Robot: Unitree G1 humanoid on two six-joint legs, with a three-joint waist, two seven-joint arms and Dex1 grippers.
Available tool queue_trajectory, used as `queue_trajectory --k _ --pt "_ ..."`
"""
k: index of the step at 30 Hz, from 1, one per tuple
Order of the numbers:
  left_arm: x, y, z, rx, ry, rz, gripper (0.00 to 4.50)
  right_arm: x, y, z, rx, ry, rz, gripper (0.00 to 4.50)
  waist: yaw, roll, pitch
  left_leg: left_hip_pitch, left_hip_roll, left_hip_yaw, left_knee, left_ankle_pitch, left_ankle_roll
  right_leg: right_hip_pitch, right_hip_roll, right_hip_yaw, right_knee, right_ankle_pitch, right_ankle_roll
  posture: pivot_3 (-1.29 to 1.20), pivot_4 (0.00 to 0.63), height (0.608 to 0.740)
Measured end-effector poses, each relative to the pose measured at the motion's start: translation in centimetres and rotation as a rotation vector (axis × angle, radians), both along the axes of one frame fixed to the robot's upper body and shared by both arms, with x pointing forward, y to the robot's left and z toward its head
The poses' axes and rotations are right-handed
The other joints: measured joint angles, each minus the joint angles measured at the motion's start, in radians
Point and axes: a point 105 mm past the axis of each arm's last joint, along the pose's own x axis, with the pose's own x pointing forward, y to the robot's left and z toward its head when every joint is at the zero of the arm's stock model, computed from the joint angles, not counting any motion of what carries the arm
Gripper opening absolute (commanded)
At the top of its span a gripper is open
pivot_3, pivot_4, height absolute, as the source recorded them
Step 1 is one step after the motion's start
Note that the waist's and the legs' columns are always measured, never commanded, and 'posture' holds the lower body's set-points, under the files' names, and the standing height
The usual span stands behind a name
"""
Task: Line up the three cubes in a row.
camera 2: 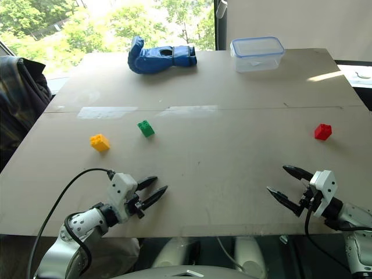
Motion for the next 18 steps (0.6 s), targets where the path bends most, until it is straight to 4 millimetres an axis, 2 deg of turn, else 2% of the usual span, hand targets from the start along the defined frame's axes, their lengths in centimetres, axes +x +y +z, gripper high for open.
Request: queue_trajectory --k 6,18 --pt "-0.03 0.05 0.06 -0.002 0.005 -0.002 2.49 -0.05 -0.01 -0.64 0.010 0.019 -0.007 4.50 0.000 -0.001 0.000 0.000 0.000 0.000 0.000 0.000 0.000 0.000 0.000 0.000 0.000 0.000 0.000 0.00 0.150 0.740" --pt "-0.05 0.11 0.09 0.005 0.008 -0.009 2.49 0.03 -0.01 -0.59 0.009 0.015 -0.009 4.50 0.000 -0.001 0.001 0.000 0.000 0.000 0.000 0.000 0.000 0.000 0.000 0.000 0.000 0.000 0.000 0.00 0.150 0.740"
